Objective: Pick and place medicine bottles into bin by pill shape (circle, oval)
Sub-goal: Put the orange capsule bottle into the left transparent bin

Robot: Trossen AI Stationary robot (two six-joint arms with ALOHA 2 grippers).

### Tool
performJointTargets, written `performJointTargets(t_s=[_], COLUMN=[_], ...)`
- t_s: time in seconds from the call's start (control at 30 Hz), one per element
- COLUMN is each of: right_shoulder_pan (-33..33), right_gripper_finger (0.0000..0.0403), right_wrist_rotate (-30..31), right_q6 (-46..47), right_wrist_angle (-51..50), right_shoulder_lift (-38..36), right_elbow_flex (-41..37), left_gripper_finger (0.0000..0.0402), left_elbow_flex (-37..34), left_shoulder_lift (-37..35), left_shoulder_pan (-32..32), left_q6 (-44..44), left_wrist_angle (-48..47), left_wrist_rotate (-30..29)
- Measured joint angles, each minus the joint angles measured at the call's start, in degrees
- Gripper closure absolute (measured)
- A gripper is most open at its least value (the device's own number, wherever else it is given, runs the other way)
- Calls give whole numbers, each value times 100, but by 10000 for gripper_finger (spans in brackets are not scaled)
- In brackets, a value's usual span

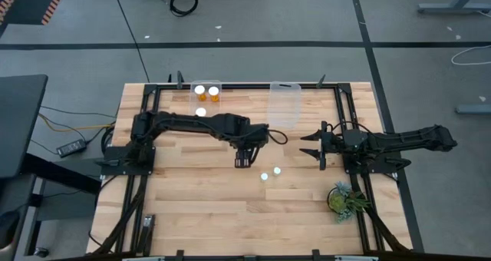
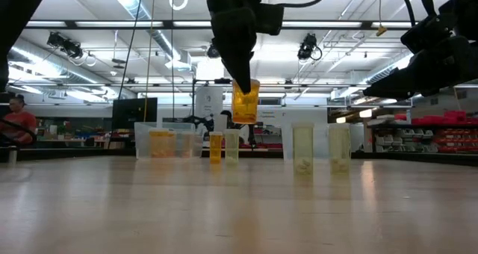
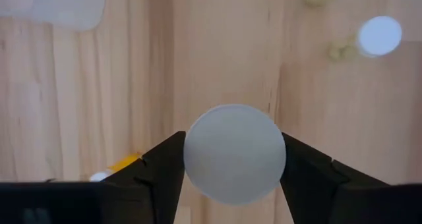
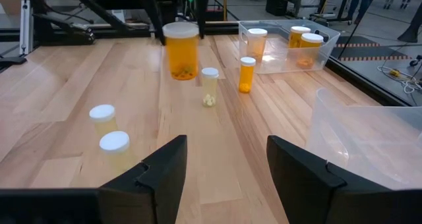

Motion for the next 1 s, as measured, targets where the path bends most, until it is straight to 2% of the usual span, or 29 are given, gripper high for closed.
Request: performJointTargets(t_s=[0.57,1.0], right_shoulder_pan=[0,-1], right_gripper_finger=[187,187], right_wrist_rotate=[0,0], right_q6=[0,0], right_wrist_angle=[0,0], right_shoulder_lift=[0,0], right_elbow_flex=[-2,0], left_gripper_finger=[182,184], left_elbow_flex=[-2,-8], left_shoulder_lift=[-56,-454], left_shoulder_pan=[515,926], left_q6=[271,293], left_wrist_angle=[-117,-345], left_wrist_rotate=[-2,-109])
